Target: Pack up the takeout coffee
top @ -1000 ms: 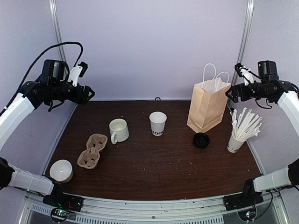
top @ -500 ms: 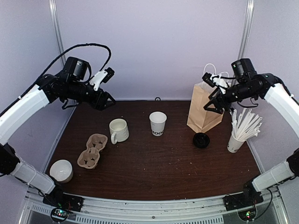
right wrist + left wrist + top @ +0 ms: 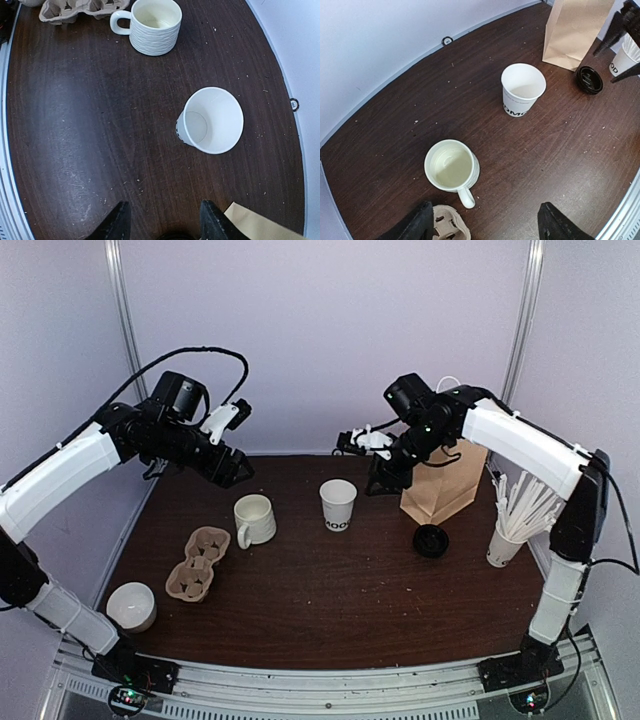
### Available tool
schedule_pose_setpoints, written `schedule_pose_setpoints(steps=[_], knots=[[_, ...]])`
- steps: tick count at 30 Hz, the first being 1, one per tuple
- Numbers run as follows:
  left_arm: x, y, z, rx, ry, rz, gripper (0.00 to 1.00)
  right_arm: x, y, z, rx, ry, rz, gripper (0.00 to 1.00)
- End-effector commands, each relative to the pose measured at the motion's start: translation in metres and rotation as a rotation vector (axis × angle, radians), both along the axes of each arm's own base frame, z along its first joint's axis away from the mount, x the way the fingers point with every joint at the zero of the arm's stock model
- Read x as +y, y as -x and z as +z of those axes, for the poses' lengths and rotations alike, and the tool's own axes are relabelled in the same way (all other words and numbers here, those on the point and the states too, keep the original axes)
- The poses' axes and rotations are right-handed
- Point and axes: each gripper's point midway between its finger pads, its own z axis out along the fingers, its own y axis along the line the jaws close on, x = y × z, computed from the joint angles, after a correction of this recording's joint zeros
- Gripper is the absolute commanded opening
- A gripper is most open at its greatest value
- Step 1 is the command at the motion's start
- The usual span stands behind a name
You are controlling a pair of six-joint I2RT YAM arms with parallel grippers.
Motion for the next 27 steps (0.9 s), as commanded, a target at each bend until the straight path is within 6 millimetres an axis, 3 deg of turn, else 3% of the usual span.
schedule_pose_setpoints(steps=[1, 5, 9, 17, 22, 27], knots=[[0.009, 0.002, 0.011, -0.049, 0.036, 0.062, 0.78, 0.023, -0.032, -0.016, -0.017, 0.071, -0.004, 0.53], [0.012, 0.008, 0.012, -0.047, 0.055, 0.07, 0.78, 0.049, -0.053, -0.036, 0.019, 0.094, 0.003, 0.58], [0.017, 0.012, 0.011, -0.052, 0.056, 0.079, 0.78, 0.062, -0.07, -0.059, 0.042, 0.102, -0.011, 0.61], [0.019, 0.015, 0.002, -0.053, 0.048, 0.074, 0.78, 0.074, -0.075, -0.106, 0.082, 0.152, -0.024, 0.61], [0.019, 0.015, -0.005, -0.04, 0.035, 0.071, 0.79, 0.076, -0.066, -0.118, 0.094, 0.191, 0.007, 0.46], [0.018, 0.015, -0.011, -0.026, 0.033, 0.068, 0.78, 0.081, -0.048, -0.112, 0.082, 0.219, 0.059, 0.17]])
